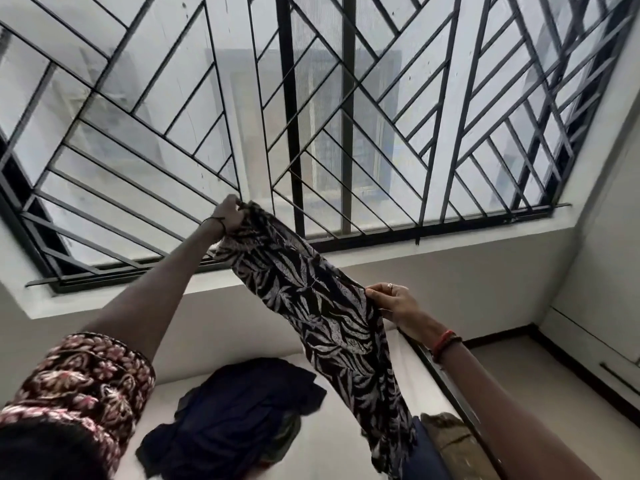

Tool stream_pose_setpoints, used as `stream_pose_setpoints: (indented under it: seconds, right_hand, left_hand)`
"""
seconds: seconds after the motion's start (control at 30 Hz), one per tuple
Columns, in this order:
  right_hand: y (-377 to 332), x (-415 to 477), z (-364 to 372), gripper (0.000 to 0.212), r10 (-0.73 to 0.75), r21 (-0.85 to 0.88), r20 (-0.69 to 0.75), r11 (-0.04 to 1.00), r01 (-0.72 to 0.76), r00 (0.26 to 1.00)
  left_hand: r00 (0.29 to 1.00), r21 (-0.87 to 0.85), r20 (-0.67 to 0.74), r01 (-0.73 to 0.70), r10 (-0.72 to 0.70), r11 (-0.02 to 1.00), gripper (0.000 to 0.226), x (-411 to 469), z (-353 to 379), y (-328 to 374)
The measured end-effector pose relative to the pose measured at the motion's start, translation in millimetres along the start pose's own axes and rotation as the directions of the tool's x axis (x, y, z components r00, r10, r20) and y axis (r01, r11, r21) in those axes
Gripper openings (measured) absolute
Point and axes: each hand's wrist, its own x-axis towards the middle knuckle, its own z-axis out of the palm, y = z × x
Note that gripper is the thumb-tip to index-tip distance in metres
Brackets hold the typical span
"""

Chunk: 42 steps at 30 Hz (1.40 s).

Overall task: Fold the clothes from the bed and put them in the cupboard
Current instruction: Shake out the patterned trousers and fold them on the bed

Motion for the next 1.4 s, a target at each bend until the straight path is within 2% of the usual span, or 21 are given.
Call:
stream_pose_setpoints:
  seconds: [0.1, 0.23, 0.3, 0.37, 0.47, 0.53, 0.6, 0.77, 0.87, 0.93, 1.03, 1.1, 1.17, 1.27, 1.4]
  right_hand:
    - [1.6, -0.6, 7.5, 0.007, 0.016, -0.003, -0.046, 1.0, -0.016, 0.999]
    - [1.2, -0.3, 20.7, 0.008, 0.022, 0.06, -0.05, 0.998, -0.019, 0.999]
    - [-1.3, -1.1, 26.8, 0.007, 0.023, 0.043, -0.02, 0.999, -0.022, 1.0]
    - [-5.0, -3.1, 31.9, 0.008, 0.005, 0.027, -0.006, 1.0, -0.005, 1.0]
    - [-10.8, -5.4, 36.4, 0.008, -0.042, 0.024, 0.003, 0.999, 0.042, 0.999]
    - [-12.7, -6.5, 38.2, 0.005, -0.071, 0.027, -0.002, 0.997, 0.071, 0.997]
    - [-12.5, -6.4, 38.2, 0.005, -0.088, 0.027, -0.026, 0.996, 0.089, 0.996]
    - [-9.7, -7.1, 30.3, 0.007, -0.106, -0.048, -0.067, 0.994, 0.103, 0.992]
    - [-7.5, -7.8, 28.3, 0.007, -0.119, -0.059, -0.063, 0.992, 0.115, 0.991]
    - [-7.1, -7.3, 29.9, 0.005, -0.123, -0.026, -0.047, 0.992, 0.122, 0.991]
    - [-8.0, -4.5, 30.1, 0.008, -0.153, 0.025, -0.018, 0.988, 0.153, 0.988]
    - [-10.5, -3.8, 29.3, 0.017, -0.177, 0.021, 0.025, 0.984, 0.177, 0.984]
    - [-13.7, -3.6, 27.9, 0.024, -0.199, -0.009, 0.061, 0.98, 0.2, 0.978]
    - [-15.2, -5.0, 23.0, 0.025, -0.219, -0.055, 0.076, 0.973, 0.223, 0.973]
    - [-8.6, -8.9, 13.9, 0.035, -0.204, -0.073, 0.101, 0.975, 0.212, 0.974]
  left_hand:
    - [0.982, -0.064, 0.158, -0.091, 0.1, 0.994, 0.038, -20.1, 28.3, -9.2]
    - [0.962, -0.208, 0.158, -0.187, 0.222, 0.96, 0.032, -57.4, 60.4, 10.8]
    - [0.935, -0.293, 0.218, -0.211, 0.28, 0.933, 0.022, -70.1, 72.4, 21.4]
    - [0.858, -0.336, 0.36, -0.247, 0.367, 0.909, 0.018, -78.8, 81.4, 30.9]
    - [0.653, -0.278, 0.607, -0.36, 0.454, 0.89, 0.03, -89.7, 90.2, 50.0]
    - [0.554, -0.209, 0.724, -0.39, 0.41, 0.897, 0.034, -92.8, 96.5, 58.4]
    - [0.51, -0.158, 0.789, -0.37, 0.342, 0.916, 0.035, -94.5, 101.5, 63.6]
    - [0.483, -0.046, 0.834, -0.418, 0.265, 0.907, 0.035, -94.6, 108.0, 70.7]
    - [0.47, 0.002, 0.837, -0.513, 0.279, 0.859, 0.029, -89.5, 106.0, 75.1]
    - [0.49, 0.046, 0.805, -0.616, 0.336, 0.786, 0.024, -86.2, 101.7, 83.5]
    - [0.528, 0.2, 0.744, -0.76, 0.409, 0.618, 0.022, -83.9, 89.9, 100.1]
    - [0.565, 0.308, 0.681, -0.799, 0.467, 0.517, 0.023, -83.1, 80.1, 109.7]
    - [0.567, 0.375, 0.634, -0.82, 0.526, 0.432, 0.024, -80.3, 71.3, 117.0]
    - [0.542, 0.419, 0.6, -0.839, 0.588, 0.347, 0.024, -75.6, 58.8, 123.4]
    - [0.547, 0.467, 0.549, -0.828, 0.632, 0.311, 0.028, -70.4, 42.1, 130.7]
